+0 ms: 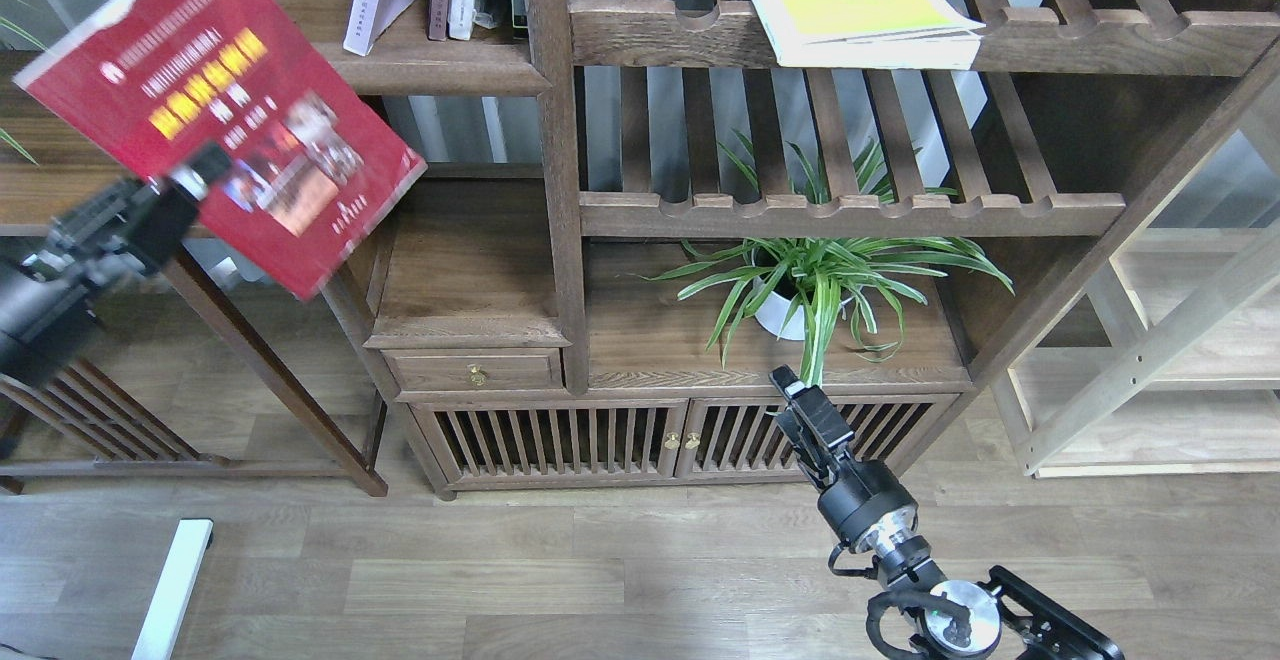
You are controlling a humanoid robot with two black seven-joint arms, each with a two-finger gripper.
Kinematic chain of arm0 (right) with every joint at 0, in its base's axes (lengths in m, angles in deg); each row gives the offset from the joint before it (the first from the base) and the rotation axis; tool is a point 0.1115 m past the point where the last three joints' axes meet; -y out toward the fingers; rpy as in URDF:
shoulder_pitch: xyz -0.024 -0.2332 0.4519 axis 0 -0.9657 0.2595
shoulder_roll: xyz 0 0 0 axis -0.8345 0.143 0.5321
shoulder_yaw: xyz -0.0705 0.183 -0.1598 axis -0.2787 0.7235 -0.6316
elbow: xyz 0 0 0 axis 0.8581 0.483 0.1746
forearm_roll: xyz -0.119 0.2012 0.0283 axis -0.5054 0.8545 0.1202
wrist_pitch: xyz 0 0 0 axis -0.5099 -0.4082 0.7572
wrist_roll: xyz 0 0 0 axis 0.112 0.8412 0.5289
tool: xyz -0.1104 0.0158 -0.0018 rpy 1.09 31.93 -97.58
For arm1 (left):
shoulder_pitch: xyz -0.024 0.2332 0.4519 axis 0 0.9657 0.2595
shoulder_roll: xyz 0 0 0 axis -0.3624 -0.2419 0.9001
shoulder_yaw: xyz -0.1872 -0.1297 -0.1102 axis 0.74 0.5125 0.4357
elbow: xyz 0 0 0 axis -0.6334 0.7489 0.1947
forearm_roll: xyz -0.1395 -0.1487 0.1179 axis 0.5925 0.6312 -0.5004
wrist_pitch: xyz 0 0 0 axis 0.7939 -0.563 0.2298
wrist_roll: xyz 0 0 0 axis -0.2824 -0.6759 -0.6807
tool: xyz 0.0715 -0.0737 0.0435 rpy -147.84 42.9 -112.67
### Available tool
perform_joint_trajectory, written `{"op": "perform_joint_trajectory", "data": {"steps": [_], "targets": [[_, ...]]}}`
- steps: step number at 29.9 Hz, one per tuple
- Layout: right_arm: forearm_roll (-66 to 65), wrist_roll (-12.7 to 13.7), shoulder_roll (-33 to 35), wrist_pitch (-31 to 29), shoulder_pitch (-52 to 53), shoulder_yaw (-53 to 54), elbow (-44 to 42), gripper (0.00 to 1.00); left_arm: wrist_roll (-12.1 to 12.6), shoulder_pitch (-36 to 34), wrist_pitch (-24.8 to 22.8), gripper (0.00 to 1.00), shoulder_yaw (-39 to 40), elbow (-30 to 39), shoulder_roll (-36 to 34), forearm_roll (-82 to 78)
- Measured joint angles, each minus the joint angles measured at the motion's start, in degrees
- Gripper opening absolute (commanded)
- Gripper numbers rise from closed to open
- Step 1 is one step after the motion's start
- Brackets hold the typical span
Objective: Organize books on shelf
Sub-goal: 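Raise the red book with the left gripper toward the top shelf, then insert the red book among the top-shelf books with the left gripper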
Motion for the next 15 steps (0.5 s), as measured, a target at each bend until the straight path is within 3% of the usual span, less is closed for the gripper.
{"op": "perform_joint_trajectory", "data": {"steps": [15], "targets": [[0.0,0.0,-0.5,0.0,0.7,0.0,0.1,0.99,0.0,-10.3,0.0,0.03,0.6,-1.1,-9.3,-2.9]]}}
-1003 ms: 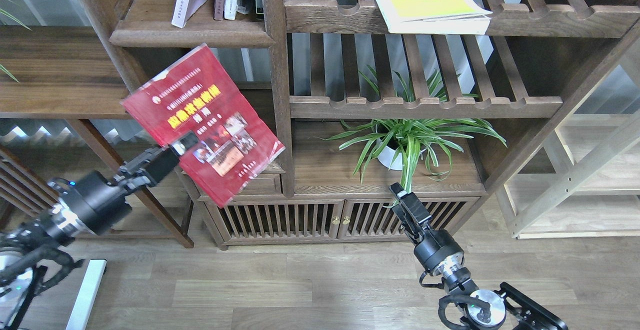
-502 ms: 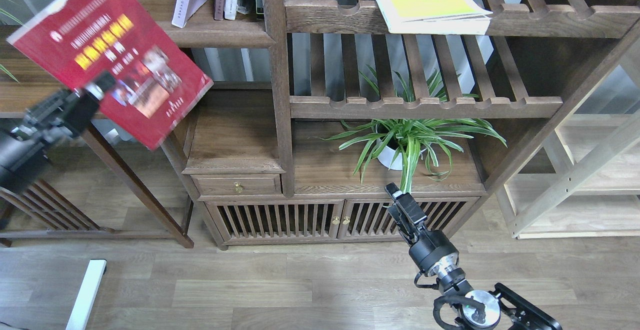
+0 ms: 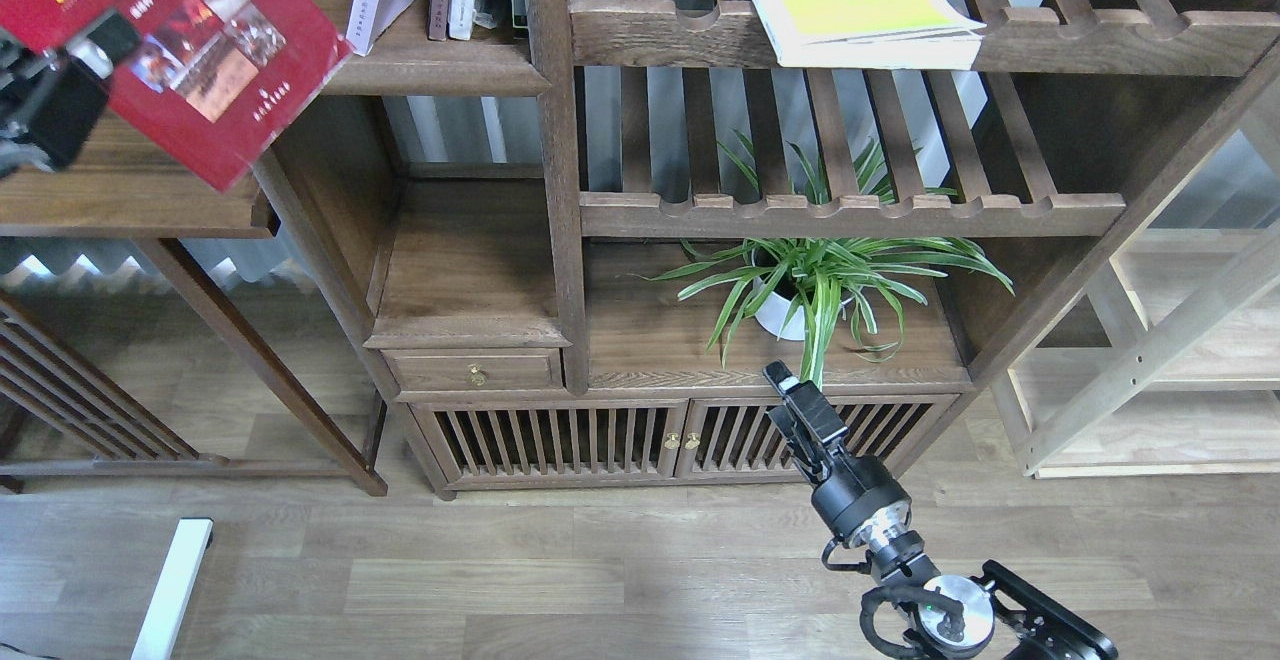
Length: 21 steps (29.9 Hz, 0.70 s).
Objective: Organize books on shelf
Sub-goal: 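Insert the red book among the top-shelf books with the left gripper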
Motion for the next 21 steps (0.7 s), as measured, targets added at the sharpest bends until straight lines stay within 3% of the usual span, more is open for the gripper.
{"op": "perform_joint_trajectory", "data": {"steps": [8,15,21], "targets": [[0.0,0.0,-0.3,0.0,0.0,0.1,0.1,0.99,0.0,-4.1,2.2,0.03,-2.0,-2.4,-4.0,-0.1],[0.0,0.0,-0.7,0.0,0.5,0.0,0.3,0.99,0.0,-6.0,8.3,0.03,-4.9,-3.1,-4.9,-0.2],[0.0,0.1,-0.8,0.0,0.9,0.0,0.5,0.99,0.0,-12.2,13.3,0.03,-10.3,-5.7,-6.4,-0.3]]}}
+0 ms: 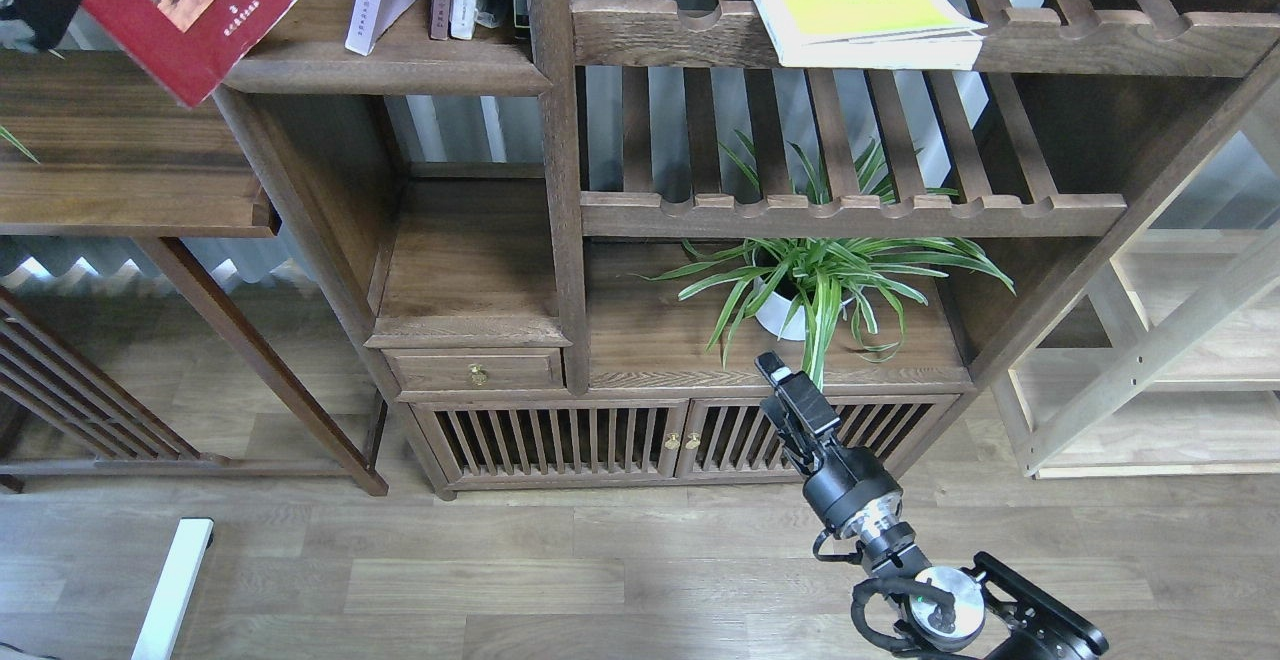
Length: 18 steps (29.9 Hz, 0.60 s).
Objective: Organize books on shelf
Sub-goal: 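Insert the red book among the top-shelf books with the left gripper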
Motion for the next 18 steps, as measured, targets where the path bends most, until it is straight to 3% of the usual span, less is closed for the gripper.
{"op": "perform_joint_trajectory", "data": {"steps": [12,18], "targets": [[0.0,-0.1,0.1,0.0,0.0,0.2,0.6,0.99,0.0,-17.8,4.8,0.03,-15.0,-10.6,-0.7,-0.1],[0.0,-0.1,0.6,0.0,-0.1,0.3,0.8,0.99,0.0,-22.6,6.2,0.03,-19.2,-14.2,-0.4,-1.2]]}}
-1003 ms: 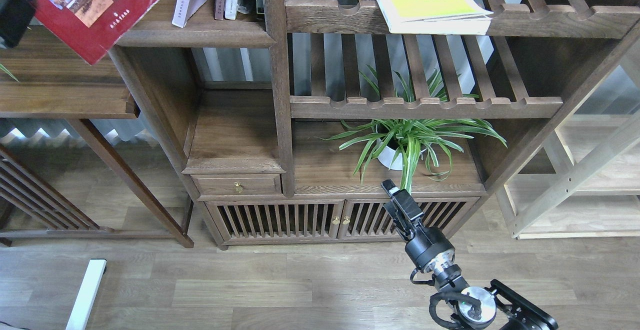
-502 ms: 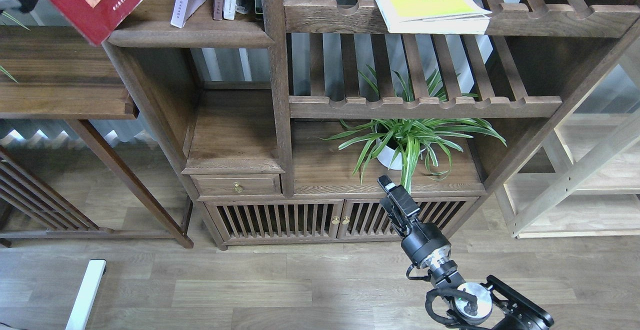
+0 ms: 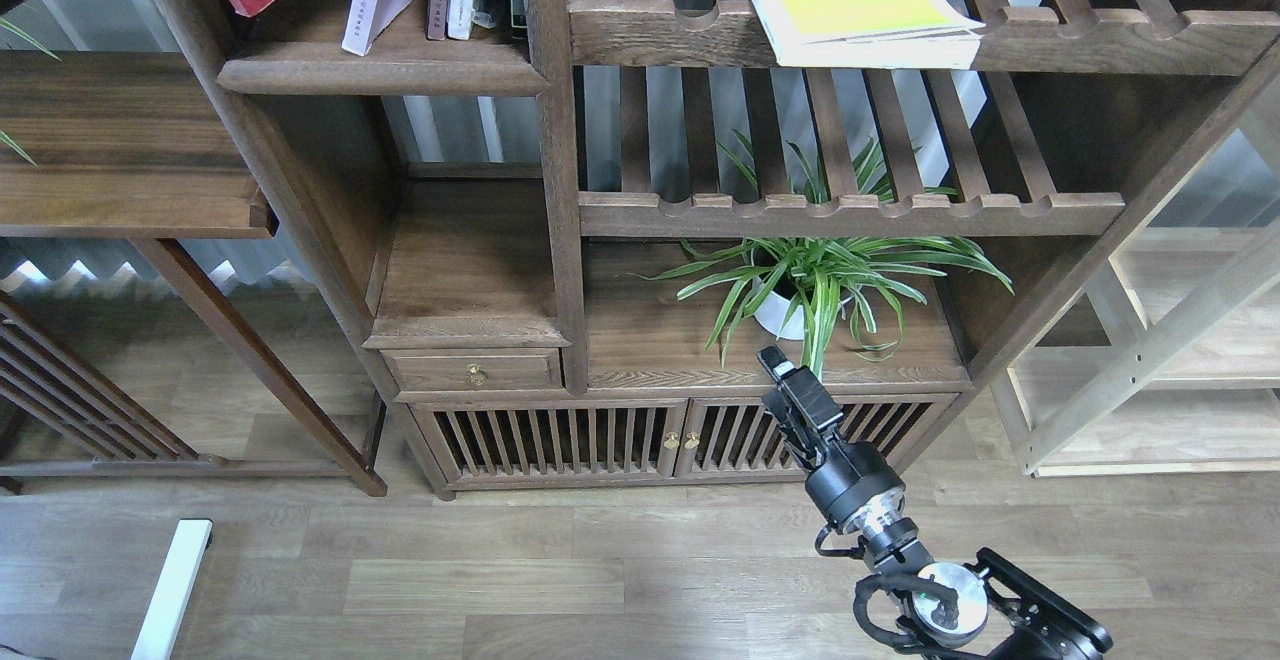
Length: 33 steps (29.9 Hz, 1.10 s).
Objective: Organize books on shelf
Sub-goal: 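Insert the red book among the top-shelf books with the left gripper, then release the red book and lower the left arm from the shelf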
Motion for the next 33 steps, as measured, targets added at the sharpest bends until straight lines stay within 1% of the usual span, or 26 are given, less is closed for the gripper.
{"op": "perform_joint_trajectory", "data": {"steps": [5,12,19,20,21,24,26,28,31,32,33], "targets": [[0.0,0.0,0.1,0.0,-0.1,0.0,0.1,0.99,0.0,-3.2,0.9,0.03,-1.6,-1.9,0.5,-1.2],[0.0,0.0,0.1,0.0,-0.4,-0.2,0.8,0.99,0.0,-6.6,5.2,0.03,-6.6,-3.5,3.8,-1.4],[0.0,0.0,0.3,0.0,-1.2,0.4,1.0,0.99,0.0,-8.7,5.7,0.04,-8.1,-8.4,7.7,-3.9],[0.0,0.0,0.3,0.0,-1.2,0.4,1.0,0.99,0.0,-8.8,5.7,0.06,-8.3,-8.9,8.1,-4.1],[0.0,0.0,0.3,0.0,-1.3,0.5,1.0,0.99,0.0,-8.9,5.7,0.11,-8.4,-9.4,8.5,-4.2],[0.0,-0.1,0.3,0.0,-1.5,0.5,1.0,0.99,0.0,-8.9,5.7,0.26,-9.0,-10.8,9.1,-4.3],[0.0,-0.1,0.3,0.0,-1.6,0.7,1.0,0.99,0.0,-8.9,5.7,0.33,-9.6,-11.1,9.4,-4.3],[0.0,-0.1,0.3,0.0,-1.7,1.0,1.1,0.99,0.0,-9.0,5.7,0.37,-10.3,-11.3,10.1,-4.3],[0.0,0.0,0.3,0.0,-1.9,1.1,1.1,0.99,0.0,-9.7,5.8,0.46,-10.6,-11.4,11.3,-4.3],[0.0,0.0,0.3,0.0,-1.9,1.1,1.1,0.99,0.0,-10.0,5.8,0.51,-10.8,-11.4,11.6,-4.4],[0.0,0.0,0.3,0.0,-2.0,1.2,1.1,0.99,0.0,-10.1,5.8,0.53,-10.9,-11.4,11.8,-4.4]]}}
